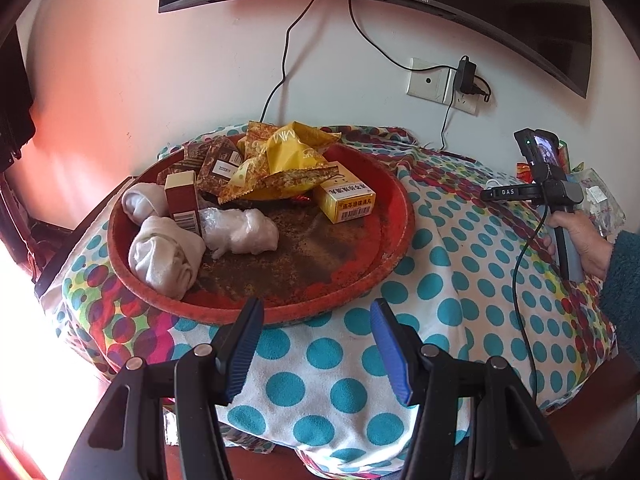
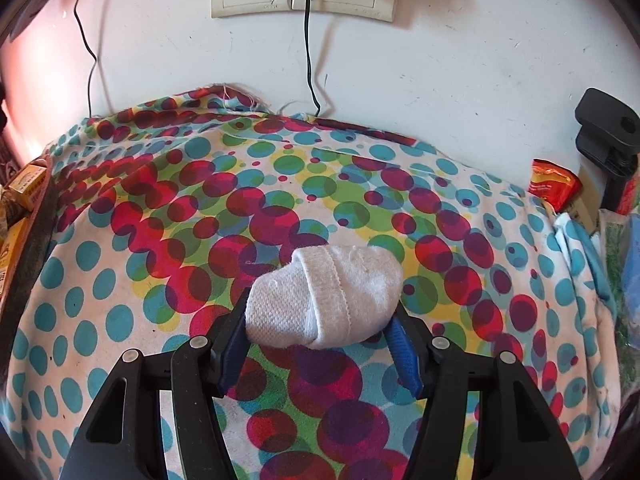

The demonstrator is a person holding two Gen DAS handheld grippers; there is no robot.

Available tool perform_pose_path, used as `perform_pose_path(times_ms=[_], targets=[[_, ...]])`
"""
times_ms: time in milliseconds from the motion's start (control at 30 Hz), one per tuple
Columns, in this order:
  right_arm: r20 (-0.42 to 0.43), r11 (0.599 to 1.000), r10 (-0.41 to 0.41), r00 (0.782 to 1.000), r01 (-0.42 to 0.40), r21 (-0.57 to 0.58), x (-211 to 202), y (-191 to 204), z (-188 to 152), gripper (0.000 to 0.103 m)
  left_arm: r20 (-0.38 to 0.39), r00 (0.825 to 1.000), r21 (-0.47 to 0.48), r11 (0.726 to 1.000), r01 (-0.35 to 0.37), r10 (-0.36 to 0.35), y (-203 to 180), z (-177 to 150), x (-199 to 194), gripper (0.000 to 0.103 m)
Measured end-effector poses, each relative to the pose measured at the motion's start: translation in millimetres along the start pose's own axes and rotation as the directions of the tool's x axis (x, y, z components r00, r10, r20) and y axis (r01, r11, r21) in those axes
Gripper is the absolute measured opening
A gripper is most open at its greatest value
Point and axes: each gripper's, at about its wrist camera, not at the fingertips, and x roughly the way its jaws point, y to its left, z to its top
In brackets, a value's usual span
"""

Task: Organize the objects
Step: 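Carry the white sock with the right tool toward the red tray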

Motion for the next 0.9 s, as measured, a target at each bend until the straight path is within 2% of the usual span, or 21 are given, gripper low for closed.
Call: perform_pose_path(times_ms=[100, 267, 467, 700, 900], targets=[[-0.026, 1.0, -0.004, 1.0, 0.004, 0.001, -3.4, 5.3, -0.7, 0.058, 0.01, 1.0, -0.04, 0.999, 0.03, -0.029, 5.8, 1.3, -3.7, 0.057], [-0.015, 1.0, 0.005, 1.0, -0.005, -0.011, -21.0, 18.7, -6.3, 0.058, 0.001, 1.0, -0.061, 0.998, 0.014, -0.014, 10.7, 2.3, -1.2, 0.057], [0.012, 0.996, 0.083, 0.997, -0.083, 0.023, -49.8, 28.7, -14.8, 0.058, -0.011, 0.999, -0.143, 0.988, 0.051, -0.053, 22.6, 2.0, 0.2, 0.057], [0.051, 0.986, 0.158, 0.986, -0.154, -0.067, -88.7, 64.5, -26.6, 0.058, 0.005, 1.0, -0.164, 0.986, 0.018, -0.017, 28.0, 2.9, -2.9, 0.057], [0.074, 0.963, 0.246, 0.966, -0.235, -0.136, -112.8, 112.0, -27.1, 0.059, 0.032, 0.996, -0.084, 0.993, -0.082, 0.085, 18.0, 3.7, -8.5, 0.057]])
